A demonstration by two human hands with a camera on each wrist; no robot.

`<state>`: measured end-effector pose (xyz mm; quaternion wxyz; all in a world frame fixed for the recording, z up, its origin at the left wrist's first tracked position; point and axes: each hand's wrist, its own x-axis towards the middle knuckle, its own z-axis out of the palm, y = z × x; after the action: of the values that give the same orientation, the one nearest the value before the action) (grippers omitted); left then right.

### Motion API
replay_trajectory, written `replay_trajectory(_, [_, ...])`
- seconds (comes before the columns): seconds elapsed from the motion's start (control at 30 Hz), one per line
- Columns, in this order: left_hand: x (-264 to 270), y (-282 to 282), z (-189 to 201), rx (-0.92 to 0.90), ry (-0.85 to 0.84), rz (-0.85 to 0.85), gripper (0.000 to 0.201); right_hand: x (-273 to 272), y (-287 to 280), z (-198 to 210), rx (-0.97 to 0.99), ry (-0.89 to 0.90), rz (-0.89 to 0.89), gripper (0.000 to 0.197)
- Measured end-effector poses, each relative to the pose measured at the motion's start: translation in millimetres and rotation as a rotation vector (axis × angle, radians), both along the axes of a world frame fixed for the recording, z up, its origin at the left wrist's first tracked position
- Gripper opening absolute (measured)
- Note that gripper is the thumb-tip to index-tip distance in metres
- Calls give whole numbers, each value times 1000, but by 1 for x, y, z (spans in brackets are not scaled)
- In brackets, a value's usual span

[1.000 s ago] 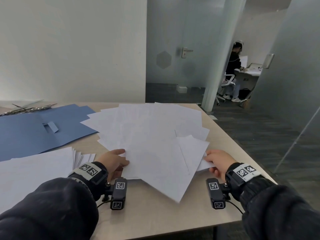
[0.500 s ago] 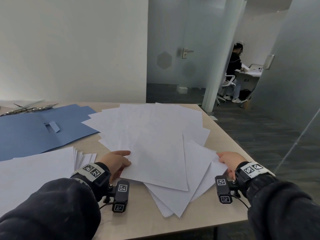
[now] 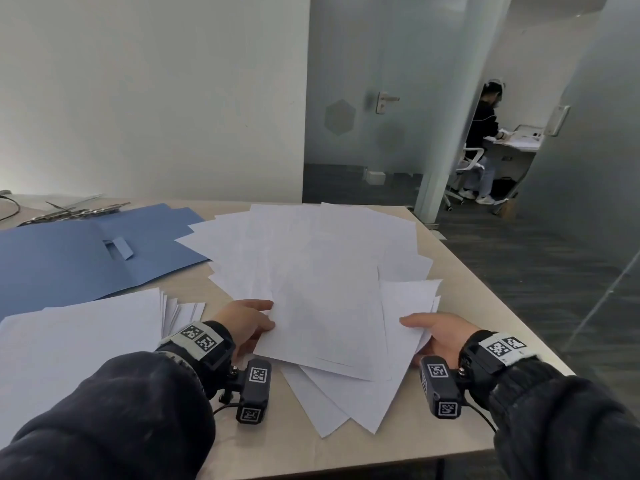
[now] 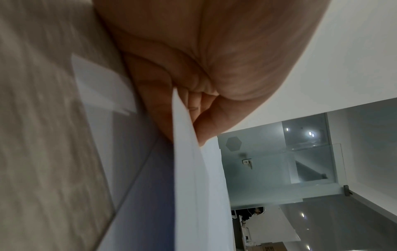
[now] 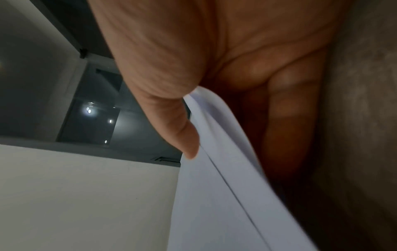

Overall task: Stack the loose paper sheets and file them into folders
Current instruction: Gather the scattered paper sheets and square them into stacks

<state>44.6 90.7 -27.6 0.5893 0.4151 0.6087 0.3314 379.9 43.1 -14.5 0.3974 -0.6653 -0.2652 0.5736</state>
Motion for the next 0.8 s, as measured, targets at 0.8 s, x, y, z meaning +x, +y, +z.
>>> replay_trajectory(0.8, [17, 37, 25, 6, 22, 226, 8, 3, 13, -12, 35, -186, -19, 21])
